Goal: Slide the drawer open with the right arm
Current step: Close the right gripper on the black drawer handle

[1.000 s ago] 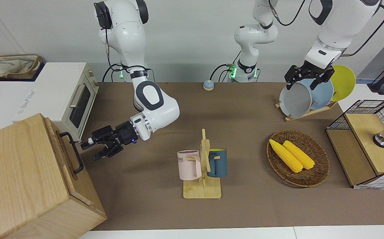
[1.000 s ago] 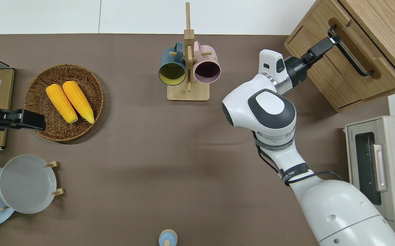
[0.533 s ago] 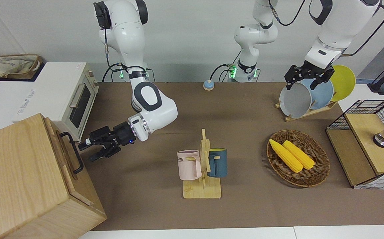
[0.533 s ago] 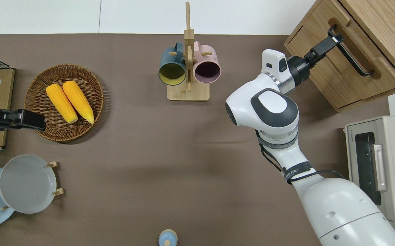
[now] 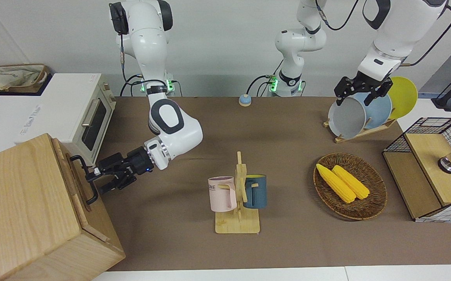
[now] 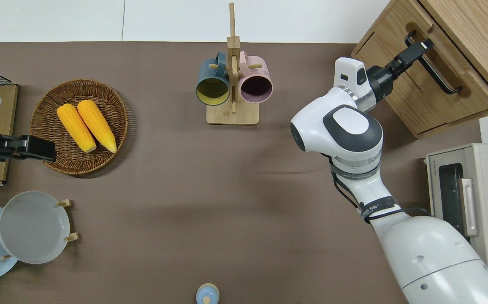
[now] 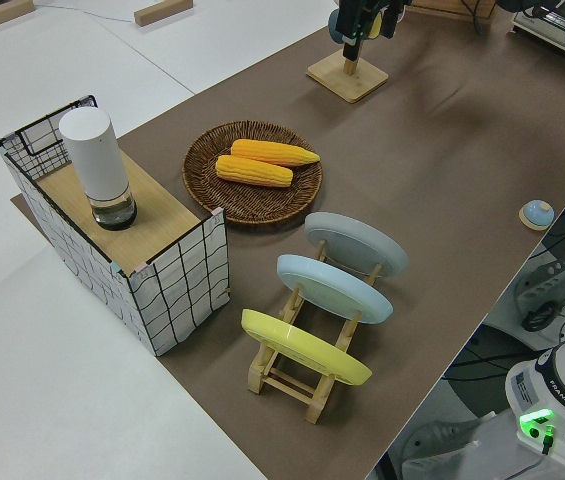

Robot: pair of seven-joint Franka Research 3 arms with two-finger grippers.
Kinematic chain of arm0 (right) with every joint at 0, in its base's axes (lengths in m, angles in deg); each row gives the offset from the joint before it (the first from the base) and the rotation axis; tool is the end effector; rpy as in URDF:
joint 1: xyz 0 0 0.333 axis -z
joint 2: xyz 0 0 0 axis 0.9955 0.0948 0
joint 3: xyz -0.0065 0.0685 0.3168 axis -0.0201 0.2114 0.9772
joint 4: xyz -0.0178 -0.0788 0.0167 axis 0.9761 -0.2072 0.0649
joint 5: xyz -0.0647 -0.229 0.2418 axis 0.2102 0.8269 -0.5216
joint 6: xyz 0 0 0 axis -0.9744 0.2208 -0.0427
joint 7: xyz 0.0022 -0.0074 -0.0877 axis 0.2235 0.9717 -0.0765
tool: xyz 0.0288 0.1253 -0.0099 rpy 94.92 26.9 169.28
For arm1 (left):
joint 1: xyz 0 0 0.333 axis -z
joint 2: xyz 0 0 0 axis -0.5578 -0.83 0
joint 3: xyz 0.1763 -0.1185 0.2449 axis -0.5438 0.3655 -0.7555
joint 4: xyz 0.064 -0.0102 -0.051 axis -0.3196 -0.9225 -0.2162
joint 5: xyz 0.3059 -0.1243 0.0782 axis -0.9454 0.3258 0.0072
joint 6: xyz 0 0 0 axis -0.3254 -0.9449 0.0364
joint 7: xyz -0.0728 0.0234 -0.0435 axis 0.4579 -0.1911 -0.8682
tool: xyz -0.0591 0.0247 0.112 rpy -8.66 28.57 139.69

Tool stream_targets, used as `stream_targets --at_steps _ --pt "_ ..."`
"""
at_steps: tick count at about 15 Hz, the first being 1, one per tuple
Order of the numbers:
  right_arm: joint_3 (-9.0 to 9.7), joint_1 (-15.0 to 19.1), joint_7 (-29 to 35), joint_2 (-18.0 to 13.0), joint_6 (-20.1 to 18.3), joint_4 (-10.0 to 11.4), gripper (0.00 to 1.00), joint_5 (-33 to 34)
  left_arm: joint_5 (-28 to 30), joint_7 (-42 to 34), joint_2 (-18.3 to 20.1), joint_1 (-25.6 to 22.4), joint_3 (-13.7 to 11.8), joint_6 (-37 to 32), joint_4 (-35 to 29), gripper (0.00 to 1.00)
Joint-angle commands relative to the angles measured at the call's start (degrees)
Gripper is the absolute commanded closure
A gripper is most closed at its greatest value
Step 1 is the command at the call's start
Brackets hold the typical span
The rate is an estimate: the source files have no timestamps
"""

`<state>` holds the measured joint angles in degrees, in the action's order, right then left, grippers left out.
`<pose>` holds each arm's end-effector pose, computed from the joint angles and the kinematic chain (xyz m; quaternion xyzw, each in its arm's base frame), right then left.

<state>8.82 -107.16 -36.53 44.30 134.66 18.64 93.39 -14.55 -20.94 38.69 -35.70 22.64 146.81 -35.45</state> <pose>0.6760 0.0887 0.4214 0.6748 0.2164 0.1794 0.6823 0.5060 -0.0133 0.6112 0.9995 -0.0250 -0.0166 0.0014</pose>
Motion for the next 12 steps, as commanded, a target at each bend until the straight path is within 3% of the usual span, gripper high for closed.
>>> stream_targets --at_steps 1,3,4,12 --pt "0.02 0.8 -0.5 -0.2 1.4 0.7 0.733 2.2 -1.0 -0.6 -0.7 -0.3 0.4 -1.1 1.5 0.01" --pt "0.02 0.8 -1.7 -0.3 1.4 0.6 0.960 2.2 -1.0 -0.6 -0.7 -0.3 0.4 -1.1 1.5 0.01" --pt "0.02 0.8 -2.0 -0.3 1.4 0.6 1.000 2.2 -1.0 -0.6 -0.7 -0.3 0.4 -1.1 1.5 0.01" --pt "0.02 0.2 -2.5 -0.3 0.8 0.7 1.000 1.8 -1.0 -0.6 -0.7 -0.3 0.4 -1.1 1.5 0.01"
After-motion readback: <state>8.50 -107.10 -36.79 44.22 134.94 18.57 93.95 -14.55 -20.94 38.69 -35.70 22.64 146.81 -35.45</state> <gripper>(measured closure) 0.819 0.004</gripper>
